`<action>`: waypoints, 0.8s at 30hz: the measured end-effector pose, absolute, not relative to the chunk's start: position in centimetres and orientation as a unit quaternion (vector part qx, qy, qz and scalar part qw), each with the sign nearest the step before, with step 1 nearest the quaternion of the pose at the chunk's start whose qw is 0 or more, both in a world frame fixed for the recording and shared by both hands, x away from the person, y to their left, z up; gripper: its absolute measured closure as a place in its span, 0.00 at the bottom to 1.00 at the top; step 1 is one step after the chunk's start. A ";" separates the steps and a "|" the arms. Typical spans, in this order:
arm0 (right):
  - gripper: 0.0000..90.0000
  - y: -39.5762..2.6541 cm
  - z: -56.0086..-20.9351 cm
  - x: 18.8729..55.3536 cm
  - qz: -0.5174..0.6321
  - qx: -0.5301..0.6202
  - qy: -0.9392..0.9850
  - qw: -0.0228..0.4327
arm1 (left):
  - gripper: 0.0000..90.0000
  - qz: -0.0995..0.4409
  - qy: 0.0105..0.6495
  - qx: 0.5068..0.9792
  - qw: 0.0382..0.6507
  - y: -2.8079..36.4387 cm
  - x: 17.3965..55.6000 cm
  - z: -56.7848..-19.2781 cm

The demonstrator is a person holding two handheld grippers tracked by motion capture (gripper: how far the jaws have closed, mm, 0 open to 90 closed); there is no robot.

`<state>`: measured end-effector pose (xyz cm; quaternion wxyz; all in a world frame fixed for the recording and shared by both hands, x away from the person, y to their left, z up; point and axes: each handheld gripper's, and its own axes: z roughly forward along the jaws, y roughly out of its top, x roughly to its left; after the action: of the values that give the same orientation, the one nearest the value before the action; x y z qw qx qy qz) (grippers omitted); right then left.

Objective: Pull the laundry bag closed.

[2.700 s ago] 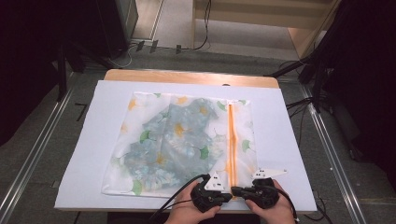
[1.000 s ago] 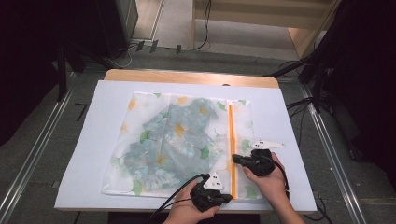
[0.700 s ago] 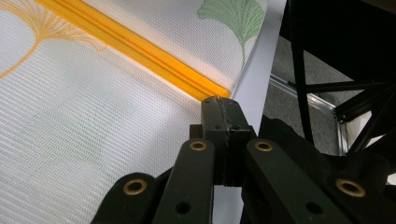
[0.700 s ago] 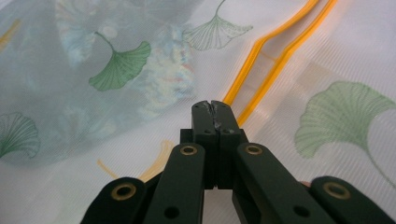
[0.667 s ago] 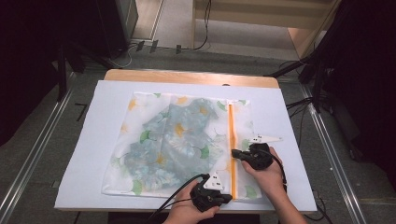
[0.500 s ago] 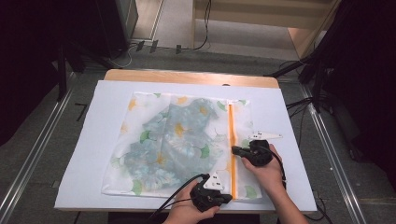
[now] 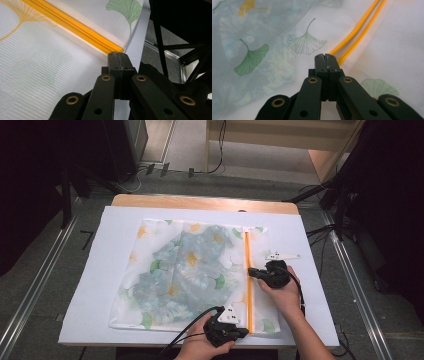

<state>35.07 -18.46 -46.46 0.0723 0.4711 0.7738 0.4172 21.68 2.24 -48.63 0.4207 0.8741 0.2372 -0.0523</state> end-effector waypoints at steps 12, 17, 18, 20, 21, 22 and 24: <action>1.00 -18.3 -45.9 37.1 0.411 0.476 0.774 0.079 | 1.00 -0.052 0.237 0.874 0.421 2.2 21.7 -48.6; 1.00 -18.1 -46.0 37.8 0.409 0.477 0.773 0.082 | 1.00 -0.051 0.237 0.875 0.420 2.3 21.7 -48.6; 1.00 -18.0 -46.0 38.0 0.409 0.479 0.772 0.084 | 1.00 -0.051 0.237 0.875 0.420 2.2 21.7 -48.6; 1.00 -18.0 -46.1 38.3 0.407 0.480 0.773 0.084 | 1.00 -0.051 0.237 0.875 0.420 2.2 21.7 -48.6; 1.00 -18.0 -46.1 38.5 0.405 0.482 0.773 0.083 | 1.00 -0.050 0.237 0.874 0.420 2.2 21.6 -48.6; 1.00 -18.0 -46.2 38.7 0.406 0.482 0.772 0.083 | 1.00 -0.050 0.237 0.874 0.420 2.2 21.6 -48.6; 1.00 -18.1 -46.3 39.1 0.404 0.483 0.772 0.083 | 1.00 -0.050 0.237 0.874 0.421 2.2 21.6 -48.6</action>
<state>39.14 -18.06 -46.26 0.0831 0.4835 0.7720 0.4043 21.64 2.25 -48.64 0.4207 0.8743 0.2369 -0.0505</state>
